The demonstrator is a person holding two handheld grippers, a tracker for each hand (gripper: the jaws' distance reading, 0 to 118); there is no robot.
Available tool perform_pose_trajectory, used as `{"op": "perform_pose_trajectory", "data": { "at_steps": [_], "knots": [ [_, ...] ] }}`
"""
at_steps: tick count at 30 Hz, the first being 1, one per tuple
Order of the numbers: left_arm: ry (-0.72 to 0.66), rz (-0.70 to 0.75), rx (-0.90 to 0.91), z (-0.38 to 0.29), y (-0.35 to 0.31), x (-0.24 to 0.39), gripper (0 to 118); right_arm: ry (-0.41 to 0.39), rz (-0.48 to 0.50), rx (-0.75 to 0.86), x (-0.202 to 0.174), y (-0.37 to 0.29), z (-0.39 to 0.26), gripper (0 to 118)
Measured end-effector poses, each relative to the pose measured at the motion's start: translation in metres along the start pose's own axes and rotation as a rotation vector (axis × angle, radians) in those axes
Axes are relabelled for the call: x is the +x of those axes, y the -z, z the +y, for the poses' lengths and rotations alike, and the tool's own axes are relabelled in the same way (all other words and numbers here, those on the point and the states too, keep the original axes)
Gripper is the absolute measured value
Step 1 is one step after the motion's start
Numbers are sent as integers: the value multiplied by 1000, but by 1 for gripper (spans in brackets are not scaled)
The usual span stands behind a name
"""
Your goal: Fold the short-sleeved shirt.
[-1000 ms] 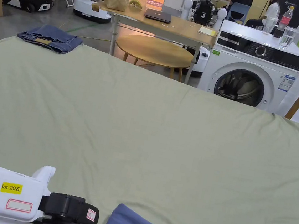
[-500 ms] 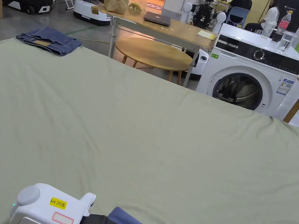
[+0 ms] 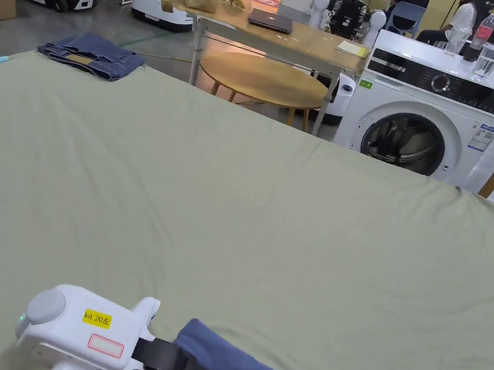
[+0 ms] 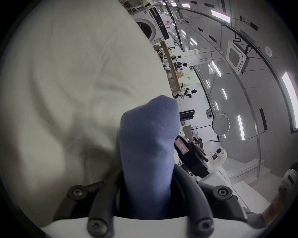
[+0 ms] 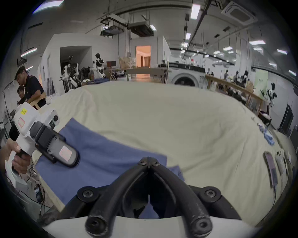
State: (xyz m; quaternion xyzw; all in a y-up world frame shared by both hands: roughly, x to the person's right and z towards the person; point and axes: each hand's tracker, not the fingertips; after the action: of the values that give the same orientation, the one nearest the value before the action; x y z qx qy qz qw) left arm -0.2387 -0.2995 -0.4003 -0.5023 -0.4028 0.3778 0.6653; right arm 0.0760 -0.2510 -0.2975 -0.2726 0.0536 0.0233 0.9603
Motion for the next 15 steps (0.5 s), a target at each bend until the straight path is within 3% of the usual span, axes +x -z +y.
{"op": "perform_pose_trajectory", "data": {
  "at_steps": [6,15],
  "knots": [
    [57,158,1,22,-64,37,18,-11,-6,106,2,9,47,0],
    [100,469,81,78,-243,56,18,4,14,141,-4,18,63,0]
  ]
}}
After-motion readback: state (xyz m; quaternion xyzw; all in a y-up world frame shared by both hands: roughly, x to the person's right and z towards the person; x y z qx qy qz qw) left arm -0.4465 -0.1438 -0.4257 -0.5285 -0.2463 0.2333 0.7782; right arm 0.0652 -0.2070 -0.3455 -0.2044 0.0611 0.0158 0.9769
